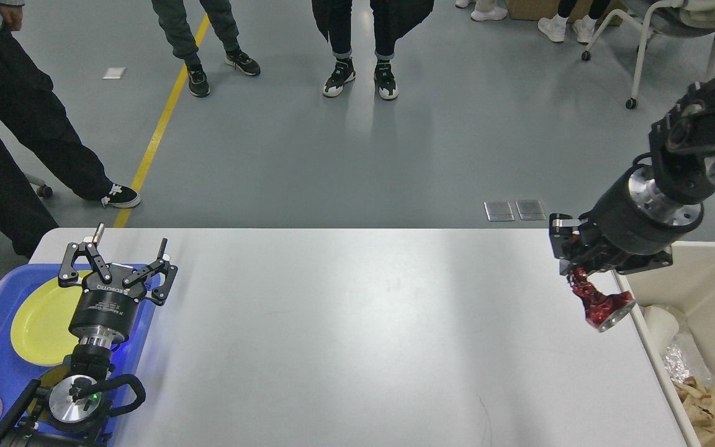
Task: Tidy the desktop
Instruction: 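Lift the red can and carry it over the white bin, then drop the red can into the bin and open the right gripper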
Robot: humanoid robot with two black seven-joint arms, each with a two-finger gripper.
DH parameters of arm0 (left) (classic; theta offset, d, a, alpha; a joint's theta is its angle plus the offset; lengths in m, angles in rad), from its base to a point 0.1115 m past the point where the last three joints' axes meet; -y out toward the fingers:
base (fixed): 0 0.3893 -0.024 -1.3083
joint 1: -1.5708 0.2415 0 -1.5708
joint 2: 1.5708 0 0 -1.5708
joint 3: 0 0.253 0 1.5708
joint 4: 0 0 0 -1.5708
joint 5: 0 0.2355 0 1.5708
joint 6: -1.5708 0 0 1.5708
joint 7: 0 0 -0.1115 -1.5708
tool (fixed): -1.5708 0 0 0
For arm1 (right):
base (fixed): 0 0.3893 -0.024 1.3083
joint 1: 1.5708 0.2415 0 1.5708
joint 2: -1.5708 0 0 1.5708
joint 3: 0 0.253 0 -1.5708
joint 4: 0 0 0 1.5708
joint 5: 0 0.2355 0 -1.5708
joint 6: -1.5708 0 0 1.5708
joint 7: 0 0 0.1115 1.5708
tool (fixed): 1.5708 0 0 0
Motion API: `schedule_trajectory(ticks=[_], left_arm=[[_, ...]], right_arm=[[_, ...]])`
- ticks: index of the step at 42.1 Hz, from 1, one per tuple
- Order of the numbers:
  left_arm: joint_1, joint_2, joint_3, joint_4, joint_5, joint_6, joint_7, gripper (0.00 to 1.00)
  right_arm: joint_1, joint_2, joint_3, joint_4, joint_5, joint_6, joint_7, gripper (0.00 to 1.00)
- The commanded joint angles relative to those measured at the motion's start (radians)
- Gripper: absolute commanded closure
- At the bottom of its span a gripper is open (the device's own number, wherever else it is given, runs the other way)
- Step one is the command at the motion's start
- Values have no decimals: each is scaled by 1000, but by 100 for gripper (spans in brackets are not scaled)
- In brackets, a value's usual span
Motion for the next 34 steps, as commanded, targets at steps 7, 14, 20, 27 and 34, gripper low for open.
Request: schedule_trajectory(ticks=[7,14,20,27,34], left_arm=[[0,0,0,0,0,0,0,4],[0,0,0,0,0,0,0,4],[0,0,0,0,0,0,0,4],[0,0,0,0,0,0,0,4],[0,0,0,0,0,0,0,4]], right_arm=[[-282,-238,-69,-309,-25,-6,0,100],[-517,-344,-25,-549,-53,-23,2,100],[-777,-393,112,-756,-56,-52,3,100],[-1125,-379,247,-1037,-58,-133,8,100],[-1446,-272,376,-1275,-58,-310,12,100]])
